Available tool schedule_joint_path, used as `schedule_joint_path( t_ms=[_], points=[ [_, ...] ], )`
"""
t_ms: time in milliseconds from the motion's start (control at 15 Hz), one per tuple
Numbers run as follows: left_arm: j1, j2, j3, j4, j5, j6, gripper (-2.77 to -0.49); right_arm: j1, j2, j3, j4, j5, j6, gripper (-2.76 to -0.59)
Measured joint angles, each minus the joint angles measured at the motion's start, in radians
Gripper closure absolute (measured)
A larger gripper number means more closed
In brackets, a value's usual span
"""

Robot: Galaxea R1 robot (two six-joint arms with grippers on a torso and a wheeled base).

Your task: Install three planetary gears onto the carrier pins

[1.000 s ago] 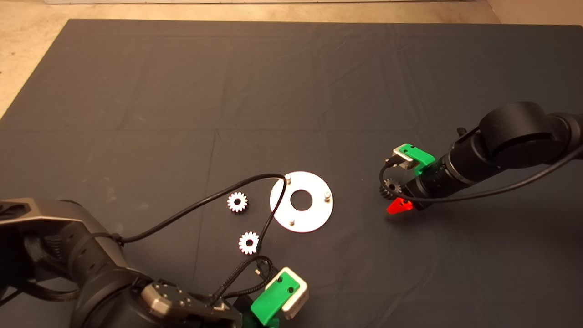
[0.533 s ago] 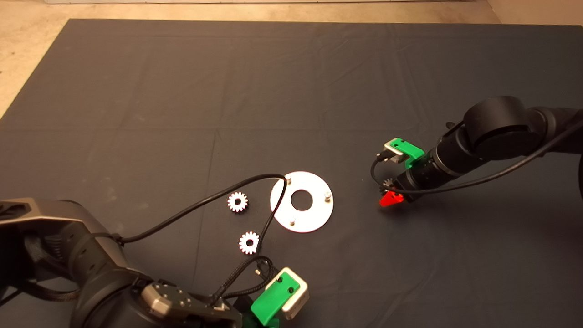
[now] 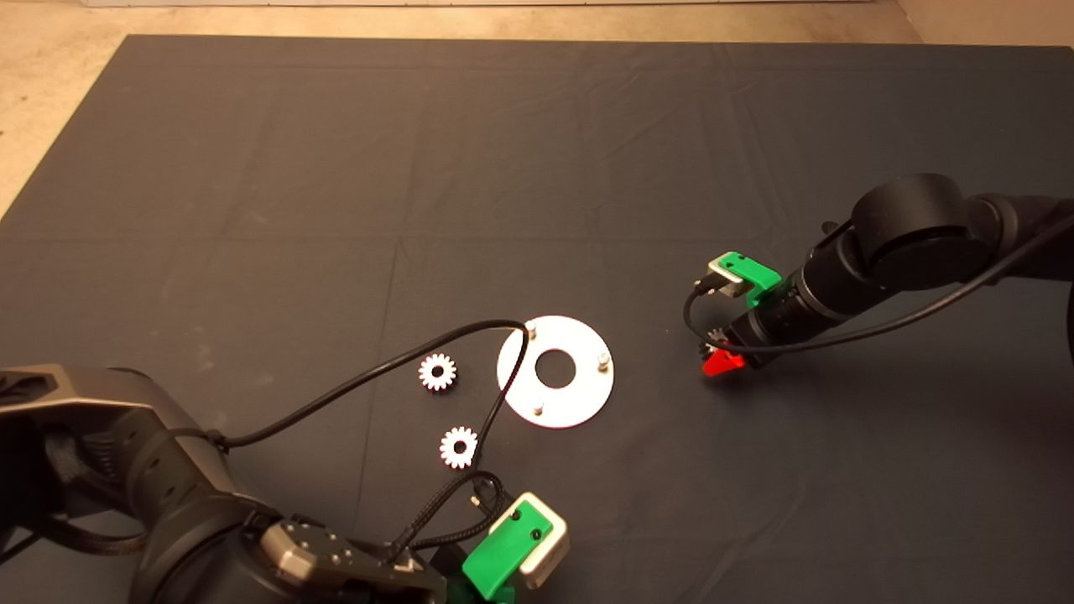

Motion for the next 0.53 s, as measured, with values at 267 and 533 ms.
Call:
schedule_joint_path(
  t_ms=[267, 533],
  points=[
    [0.0, 0.002, 0.0, 0.0, 0.0, 0.0, -2.65, -0.006, 0.0, -0.007, 0.0, 0.0, -0.008, -2.03],
    [0.0, 0.002, 0.0, 0.0, 0.0, 0.0, -2.65, -0.019, 0.001, -0.007, 0.0, 0.0, -0.013, -1.82]
  ],
)
